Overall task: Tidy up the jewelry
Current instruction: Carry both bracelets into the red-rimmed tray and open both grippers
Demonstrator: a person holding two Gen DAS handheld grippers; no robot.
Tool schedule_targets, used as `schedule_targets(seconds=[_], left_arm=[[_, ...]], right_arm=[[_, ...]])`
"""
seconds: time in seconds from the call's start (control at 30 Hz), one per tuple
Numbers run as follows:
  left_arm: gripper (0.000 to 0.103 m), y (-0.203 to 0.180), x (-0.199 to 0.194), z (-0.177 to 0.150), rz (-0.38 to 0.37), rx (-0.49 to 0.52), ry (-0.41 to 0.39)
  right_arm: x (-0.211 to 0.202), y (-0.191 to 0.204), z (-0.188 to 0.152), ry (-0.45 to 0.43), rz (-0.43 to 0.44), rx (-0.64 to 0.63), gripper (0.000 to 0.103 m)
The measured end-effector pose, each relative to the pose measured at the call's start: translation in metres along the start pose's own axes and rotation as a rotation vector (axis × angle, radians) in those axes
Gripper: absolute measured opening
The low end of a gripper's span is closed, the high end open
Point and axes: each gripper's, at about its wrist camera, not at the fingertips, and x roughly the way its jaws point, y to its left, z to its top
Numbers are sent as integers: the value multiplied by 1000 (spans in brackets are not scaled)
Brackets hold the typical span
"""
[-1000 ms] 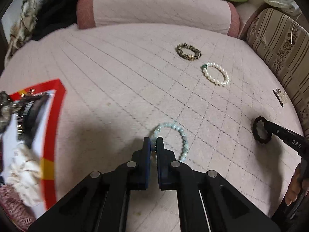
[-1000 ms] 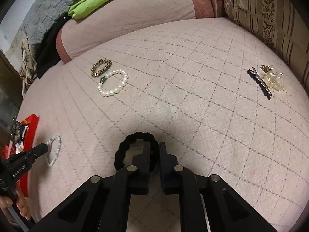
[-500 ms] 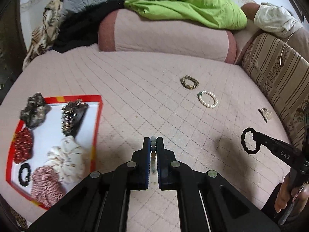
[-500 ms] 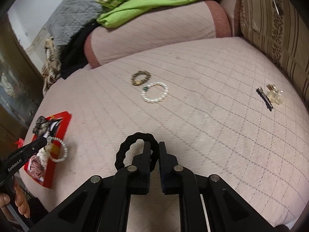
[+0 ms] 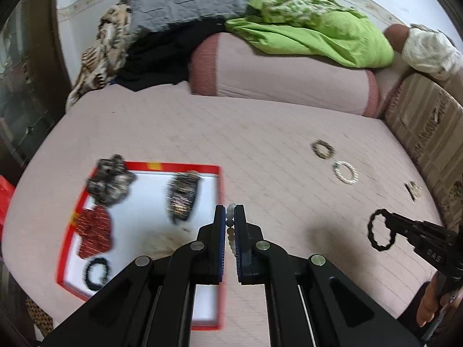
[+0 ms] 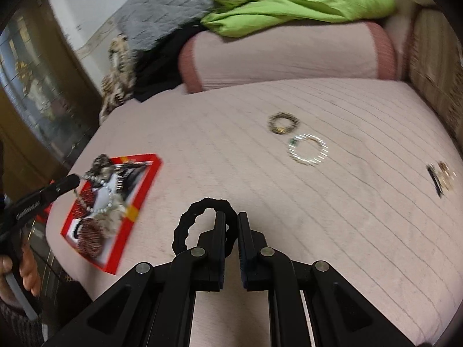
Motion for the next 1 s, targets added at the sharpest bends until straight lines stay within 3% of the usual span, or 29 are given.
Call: schedule_targets(seconds=[0.27, 0.57, 0.8, 1.0], left_arm=[[5, 69, 15, 22, 49, -95, 31], [5, 98, 60, 22, 25, -151, 102], [5, 128, 103, 14, 81, -183, 170], [5, 152, 119, 10, 130, -194, 183]], right_arm=[[32, 61, 18, 40, 110, -73, 9], [85, 120, 24, 135, 204, -119, 9], [126, 163, 32, 164, 212, -175, 9], [166, 203, 31, 212, 248, -228, 9]])
